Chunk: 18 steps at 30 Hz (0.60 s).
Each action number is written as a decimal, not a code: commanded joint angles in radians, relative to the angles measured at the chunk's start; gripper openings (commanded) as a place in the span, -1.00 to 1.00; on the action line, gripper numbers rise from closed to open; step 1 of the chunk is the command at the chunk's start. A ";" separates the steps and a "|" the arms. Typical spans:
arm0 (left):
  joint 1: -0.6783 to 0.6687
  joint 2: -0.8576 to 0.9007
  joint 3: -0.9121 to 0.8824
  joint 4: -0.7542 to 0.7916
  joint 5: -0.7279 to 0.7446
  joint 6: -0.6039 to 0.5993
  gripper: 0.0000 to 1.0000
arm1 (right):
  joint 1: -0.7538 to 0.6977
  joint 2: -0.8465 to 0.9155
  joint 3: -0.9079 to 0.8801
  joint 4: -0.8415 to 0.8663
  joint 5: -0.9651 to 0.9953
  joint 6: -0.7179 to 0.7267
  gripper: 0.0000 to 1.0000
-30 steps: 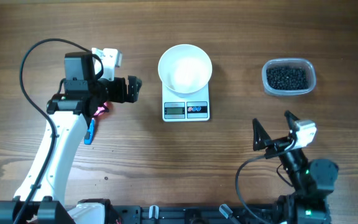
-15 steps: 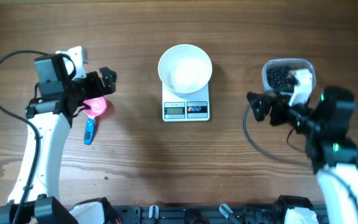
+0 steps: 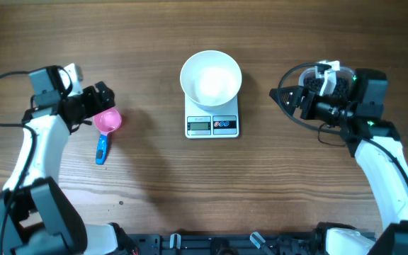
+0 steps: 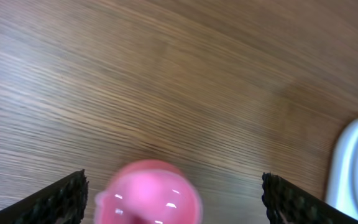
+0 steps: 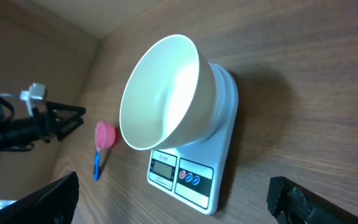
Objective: Scoop item into bowl and weigh 150g on scale
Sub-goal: 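Move left gripper toward the pink scoop's blue handle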
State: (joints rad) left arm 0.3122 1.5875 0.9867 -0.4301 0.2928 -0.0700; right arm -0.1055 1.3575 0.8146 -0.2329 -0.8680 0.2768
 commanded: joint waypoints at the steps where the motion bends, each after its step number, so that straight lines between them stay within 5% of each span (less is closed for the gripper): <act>1: 0.042 0.034 0.015 0.031 0.116 0.196 0.81 | 0.002 0.029 0.023 0.017 -0.043 0.056 0.99; 18: 0.053 0.192 0.014 0.046 0.128 0.257 0.24 | 0.002 0.031 0.023 0.014 0.071 0.068 0.99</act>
State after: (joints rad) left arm 0.3641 1.7546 0.9871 -0.3977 0.3992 0.1608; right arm -0.1055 1.3823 0.8146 -0.2222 -0.8207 0.3397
